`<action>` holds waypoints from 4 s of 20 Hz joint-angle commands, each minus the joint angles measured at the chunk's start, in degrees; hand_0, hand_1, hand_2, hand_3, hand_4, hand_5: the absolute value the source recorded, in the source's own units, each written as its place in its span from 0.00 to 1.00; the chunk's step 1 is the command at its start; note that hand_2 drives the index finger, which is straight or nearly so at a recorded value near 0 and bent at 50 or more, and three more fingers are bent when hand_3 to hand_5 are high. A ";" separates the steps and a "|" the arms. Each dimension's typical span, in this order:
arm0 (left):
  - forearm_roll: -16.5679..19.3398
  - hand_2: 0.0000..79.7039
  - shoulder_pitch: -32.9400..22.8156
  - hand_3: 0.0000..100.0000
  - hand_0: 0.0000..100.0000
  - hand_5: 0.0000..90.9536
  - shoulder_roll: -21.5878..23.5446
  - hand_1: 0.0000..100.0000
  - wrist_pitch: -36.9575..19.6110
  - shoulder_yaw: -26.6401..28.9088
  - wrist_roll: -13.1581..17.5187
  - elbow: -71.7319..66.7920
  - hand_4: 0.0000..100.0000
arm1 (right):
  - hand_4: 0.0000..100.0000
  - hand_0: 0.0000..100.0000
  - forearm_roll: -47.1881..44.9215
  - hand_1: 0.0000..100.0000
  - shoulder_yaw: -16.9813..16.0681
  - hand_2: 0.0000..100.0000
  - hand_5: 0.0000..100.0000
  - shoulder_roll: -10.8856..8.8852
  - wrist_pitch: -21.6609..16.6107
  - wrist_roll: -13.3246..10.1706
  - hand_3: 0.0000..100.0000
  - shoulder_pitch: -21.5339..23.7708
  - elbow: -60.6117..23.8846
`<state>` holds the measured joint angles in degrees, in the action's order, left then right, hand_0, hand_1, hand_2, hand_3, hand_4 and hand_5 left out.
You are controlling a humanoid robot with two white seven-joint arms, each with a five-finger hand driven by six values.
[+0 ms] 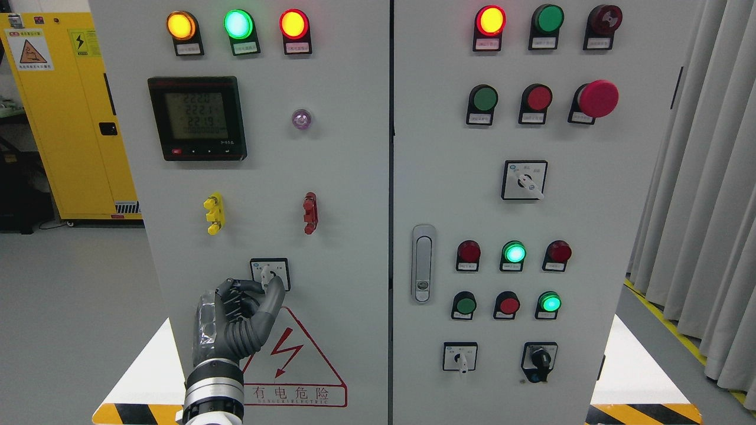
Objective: Turn on light switch 1
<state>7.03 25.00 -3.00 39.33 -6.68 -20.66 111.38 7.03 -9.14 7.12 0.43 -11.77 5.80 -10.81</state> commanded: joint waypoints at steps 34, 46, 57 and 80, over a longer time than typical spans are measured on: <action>-0.18 0.77 0.22 0.93 0.55 0.98 0.01 0.61 -0.04 -0.18 0.09 -0.11 0.95 | 0.00 0.00 0.00 0.50 0.00 0.04 0.00 0.00 0.01 0.25 0.00 0.00 0.00; -0.18 0.77 0.22 0.94 0.53 0.98 0.01 0.57 -0.04 -0.18 0.09 -0.20 0.95 | 0.00 0.00 0.00 0.50 0.00 0.04 0.00 0.00 0.01 0.34 0.00 0.00 0.00; -0.27 0.77 0.05 0.94 0.57 0.98 -0.08 0.55 -0.13 -0.26 0.09 -0.20 0.95 | 0.00 0.00 0.00 0.50 0.00 0.04 0.00 0.00 0.01 0.34 0.00 0.00 0.00; -0.53 0.78 -1.18 0.94 0.20 0.98 -0.17 0.51 -0.39 -0.53 0.09 0.85 0.95 | 0.00 0.00 0.00 0.50 0.00 0.04 0.00 0.00 0.01 0.25 0.00 0.00 0.00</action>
<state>6.53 24.62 -3.07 39.04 -7.09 -20.54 111.38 7.03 -9.14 7.12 0.44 -11.39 5.80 -10.81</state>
